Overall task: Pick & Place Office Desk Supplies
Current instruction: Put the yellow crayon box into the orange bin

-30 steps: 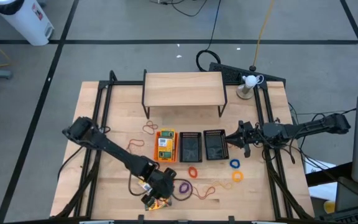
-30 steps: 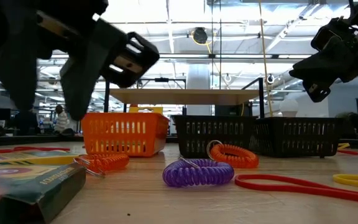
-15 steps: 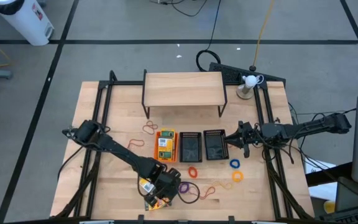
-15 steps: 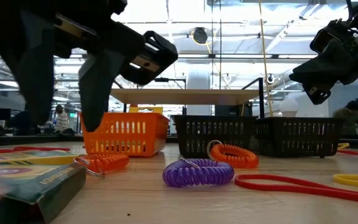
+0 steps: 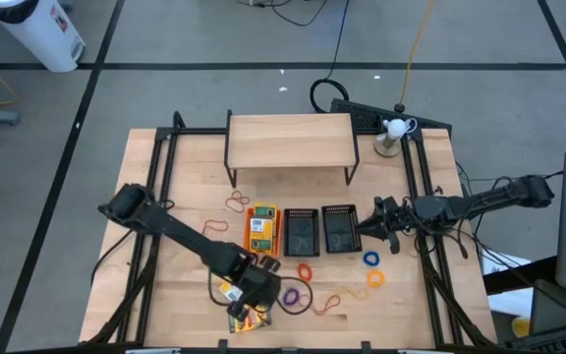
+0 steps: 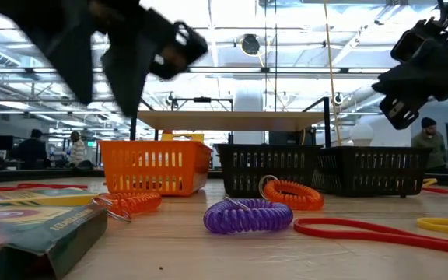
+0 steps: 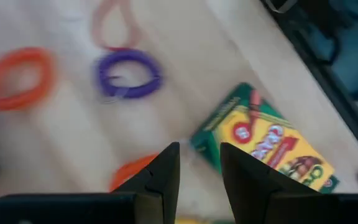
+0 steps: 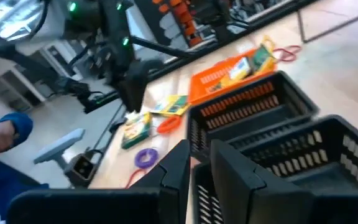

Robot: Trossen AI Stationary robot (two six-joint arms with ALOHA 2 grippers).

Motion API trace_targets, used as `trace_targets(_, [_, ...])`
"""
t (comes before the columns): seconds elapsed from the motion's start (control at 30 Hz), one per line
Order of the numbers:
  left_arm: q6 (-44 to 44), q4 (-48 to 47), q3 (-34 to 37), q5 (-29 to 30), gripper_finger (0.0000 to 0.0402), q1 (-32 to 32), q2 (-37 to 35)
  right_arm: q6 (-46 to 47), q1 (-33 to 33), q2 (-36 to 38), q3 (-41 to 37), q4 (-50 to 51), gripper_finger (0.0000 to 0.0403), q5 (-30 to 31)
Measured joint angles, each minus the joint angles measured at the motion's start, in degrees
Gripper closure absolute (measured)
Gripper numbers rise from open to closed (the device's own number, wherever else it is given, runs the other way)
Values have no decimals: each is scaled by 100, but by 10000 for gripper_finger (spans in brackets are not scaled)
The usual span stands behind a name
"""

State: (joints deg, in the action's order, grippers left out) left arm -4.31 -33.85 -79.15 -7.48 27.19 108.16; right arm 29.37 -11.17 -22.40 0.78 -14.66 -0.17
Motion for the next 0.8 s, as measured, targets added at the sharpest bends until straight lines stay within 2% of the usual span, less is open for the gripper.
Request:
trace_targets(0.23, [647, -515, -4, 998, 289, 221, -711, -166, -455, -304, 0, -334, 344, 25])
trace_targets(0.43, [1469, -1389, -4, 1872, 289, 371, -911, -409, -730, -581, 0, -496, 344, 468])
trace_targets(0.57, [2057, -1541, 263, 1898, 289, 364, -901, -733, -732, -626, 0, -637, 344, 643])
trace_targets(0.7, [2797, -1579, 761, 1456, 289, 285, -881, -1170, -731, -629, 0, -1002, 344, 642])
trace_targets(0.8, [2955, -1421, 1068, 1214, 289, 268, -881, -1399, -731, -626, 0, -1193, 344, 639])
